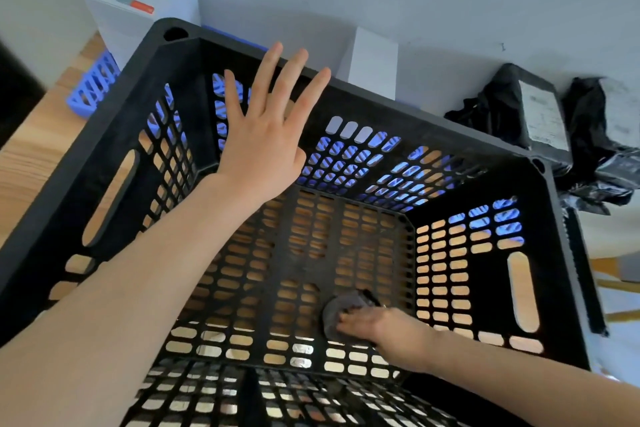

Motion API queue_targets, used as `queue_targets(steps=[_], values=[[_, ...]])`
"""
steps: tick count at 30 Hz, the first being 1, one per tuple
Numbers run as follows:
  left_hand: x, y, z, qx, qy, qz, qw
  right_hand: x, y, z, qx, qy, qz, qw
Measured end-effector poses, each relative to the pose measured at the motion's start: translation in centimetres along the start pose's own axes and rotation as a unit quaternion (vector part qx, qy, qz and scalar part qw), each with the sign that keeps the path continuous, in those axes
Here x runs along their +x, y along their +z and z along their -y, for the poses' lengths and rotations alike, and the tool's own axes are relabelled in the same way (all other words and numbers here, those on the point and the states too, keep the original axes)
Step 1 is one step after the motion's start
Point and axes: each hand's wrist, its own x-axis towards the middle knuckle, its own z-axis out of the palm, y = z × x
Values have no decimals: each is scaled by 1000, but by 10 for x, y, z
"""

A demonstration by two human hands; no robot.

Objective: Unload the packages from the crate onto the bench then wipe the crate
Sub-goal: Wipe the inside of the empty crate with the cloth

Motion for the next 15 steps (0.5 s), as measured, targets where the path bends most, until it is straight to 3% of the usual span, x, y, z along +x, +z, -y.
queue_targets(steps=[4,6,10,15], values=[[-1,-1,0,-3,2,-2,1000,-18,6,12,1,-73,80,994],[-1,-2,0,-4,1,-2,1000,-18,-2,15,15,-71,74,995],[-1,-1,0,-6,3,-3,1000,-8,-33,12,102,31,-96,990],[-1,-2,0,-5,4,0,1000,22,-68,-35,46,101,-319,941]])
